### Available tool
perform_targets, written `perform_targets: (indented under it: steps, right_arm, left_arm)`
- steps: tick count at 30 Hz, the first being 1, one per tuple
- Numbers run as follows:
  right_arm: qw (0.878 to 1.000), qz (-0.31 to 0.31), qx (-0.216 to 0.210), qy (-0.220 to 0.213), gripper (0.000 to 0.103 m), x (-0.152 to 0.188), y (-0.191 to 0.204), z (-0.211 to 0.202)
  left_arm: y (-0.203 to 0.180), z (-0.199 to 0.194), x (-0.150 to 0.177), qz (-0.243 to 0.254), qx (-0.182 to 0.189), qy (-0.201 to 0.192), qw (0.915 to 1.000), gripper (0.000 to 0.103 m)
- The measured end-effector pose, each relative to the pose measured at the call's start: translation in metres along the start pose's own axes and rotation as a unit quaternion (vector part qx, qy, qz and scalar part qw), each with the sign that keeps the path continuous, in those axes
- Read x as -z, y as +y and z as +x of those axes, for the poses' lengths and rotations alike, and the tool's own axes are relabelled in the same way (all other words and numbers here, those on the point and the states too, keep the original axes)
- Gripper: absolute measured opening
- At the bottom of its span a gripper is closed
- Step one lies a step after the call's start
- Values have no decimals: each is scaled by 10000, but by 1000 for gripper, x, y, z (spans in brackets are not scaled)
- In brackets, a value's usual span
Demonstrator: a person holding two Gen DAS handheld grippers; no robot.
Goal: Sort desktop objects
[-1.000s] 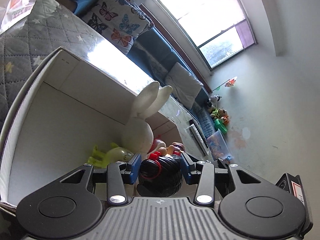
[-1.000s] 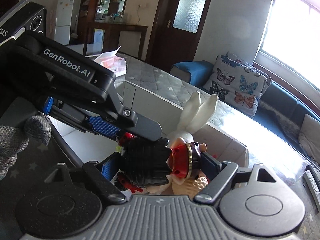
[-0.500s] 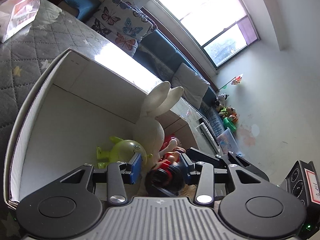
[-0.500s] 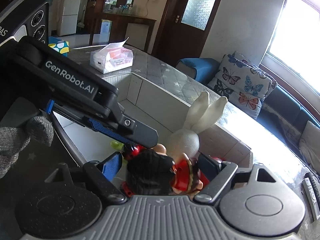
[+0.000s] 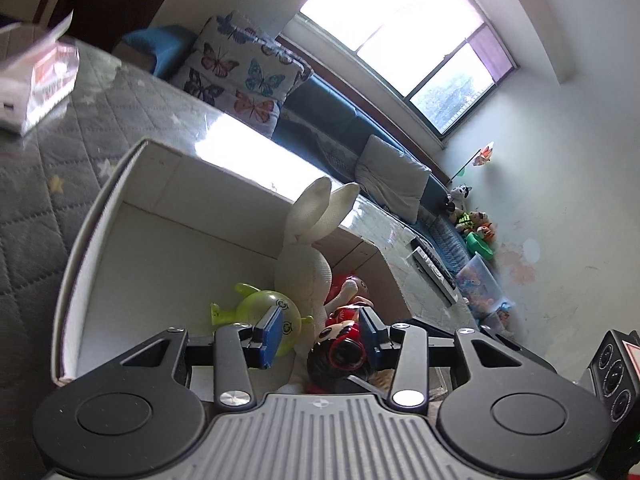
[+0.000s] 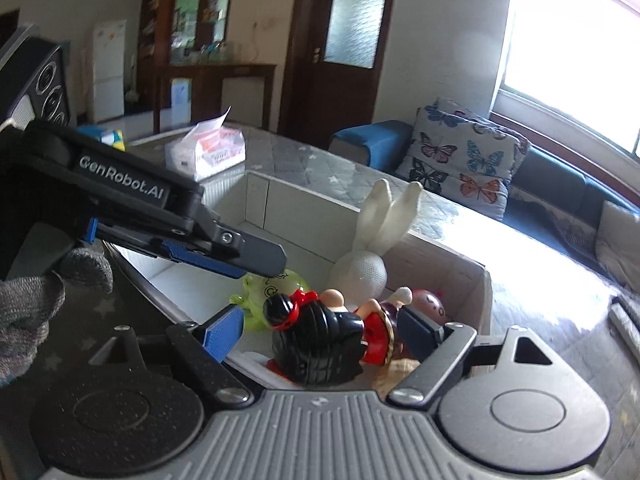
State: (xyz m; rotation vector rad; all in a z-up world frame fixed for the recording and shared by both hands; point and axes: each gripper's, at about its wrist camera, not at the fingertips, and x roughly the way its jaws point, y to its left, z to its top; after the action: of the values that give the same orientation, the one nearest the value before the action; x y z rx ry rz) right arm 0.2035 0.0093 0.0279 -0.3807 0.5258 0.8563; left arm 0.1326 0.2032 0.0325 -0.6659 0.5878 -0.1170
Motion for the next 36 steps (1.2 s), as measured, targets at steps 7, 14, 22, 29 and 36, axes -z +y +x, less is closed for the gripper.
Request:
perform_targets:
  steps: [7, 14, 22, 29, 36]
  right_arm:
    - [9981, 546, 235, -170, 94, 10, 4, -23]
    - [9950, 904, 372, -219, 99, 25, 10, -37]
    - [9912, 1237, 463, -86, 103, 45, 15, -41]
    - [9856, 1597, 549, 106, 103, 60, 19, -38]
    - [9825, 1759, 583, 194, 103, 67, 21, -38]
  left_arm:
    - [-23, -20, 13, 625, -314, -216, 9973, 44]
    - [-39, -35, 33, 1154, -643, -348, 9906, 44]
    - [-46, -41, 55, 1533, -1234, -381, 9797, 44]
    - [-49, -46, 70, 1674, -1583, -394, 9723, 44]
    - [-53, -54, 80, 1706, -1639, -438, 9706, 44]
